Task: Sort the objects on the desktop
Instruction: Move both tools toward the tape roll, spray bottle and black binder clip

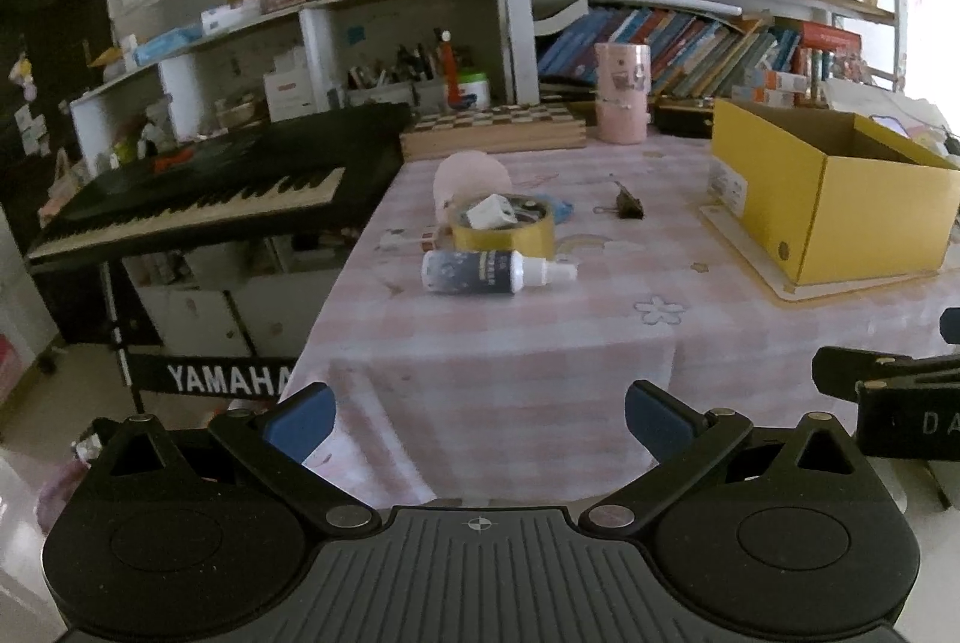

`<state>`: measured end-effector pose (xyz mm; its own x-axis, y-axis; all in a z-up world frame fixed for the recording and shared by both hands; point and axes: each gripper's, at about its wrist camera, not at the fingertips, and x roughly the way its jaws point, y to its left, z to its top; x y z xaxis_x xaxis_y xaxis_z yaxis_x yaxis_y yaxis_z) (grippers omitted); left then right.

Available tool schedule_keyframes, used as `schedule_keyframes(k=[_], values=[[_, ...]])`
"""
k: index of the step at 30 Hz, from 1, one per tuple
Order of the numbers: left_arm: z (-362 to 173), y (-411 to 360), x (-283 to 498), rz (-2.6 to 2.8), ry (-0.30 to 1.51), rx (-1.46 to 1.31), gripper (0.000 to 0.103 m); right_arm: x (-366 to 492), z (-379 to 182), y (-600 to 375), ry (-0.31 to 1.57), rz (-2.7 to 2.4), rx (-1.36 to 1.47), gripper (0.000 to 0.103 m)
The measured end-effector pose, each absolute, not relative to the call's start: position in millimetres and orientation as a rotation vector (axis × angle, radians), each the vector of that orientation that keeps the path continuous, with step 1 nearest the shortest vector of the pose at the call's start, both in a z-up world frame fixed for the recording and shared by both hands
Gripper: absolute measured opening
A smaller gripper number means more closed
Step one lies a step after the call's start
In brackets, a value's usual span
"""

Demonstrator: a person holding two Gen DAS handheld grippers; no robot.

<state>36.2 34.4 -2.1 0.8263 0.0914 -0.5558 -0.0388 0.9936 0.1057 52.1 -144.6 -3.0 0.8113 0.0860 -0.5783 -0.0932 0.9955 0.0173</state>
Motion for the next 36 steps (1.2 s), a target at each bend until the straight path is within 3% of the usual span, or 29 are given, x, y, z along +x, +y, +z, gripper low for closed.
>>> schedule_keyframes(k=[28,31,36], values=[[-21,58,95,0.145,0.711,0.023,0.103,128,-15,-111,0.686,0.246,-0.09,0.103],[-20,60,103,0.152,0.706,0.01,0.103,138,-12,-108,0.673,0.268,-0.099,0.1],[-15,64,121,0.152,0.696,-0.014,0.103,158,-6,-104,0.643,0.304,-0.112,0.084]])
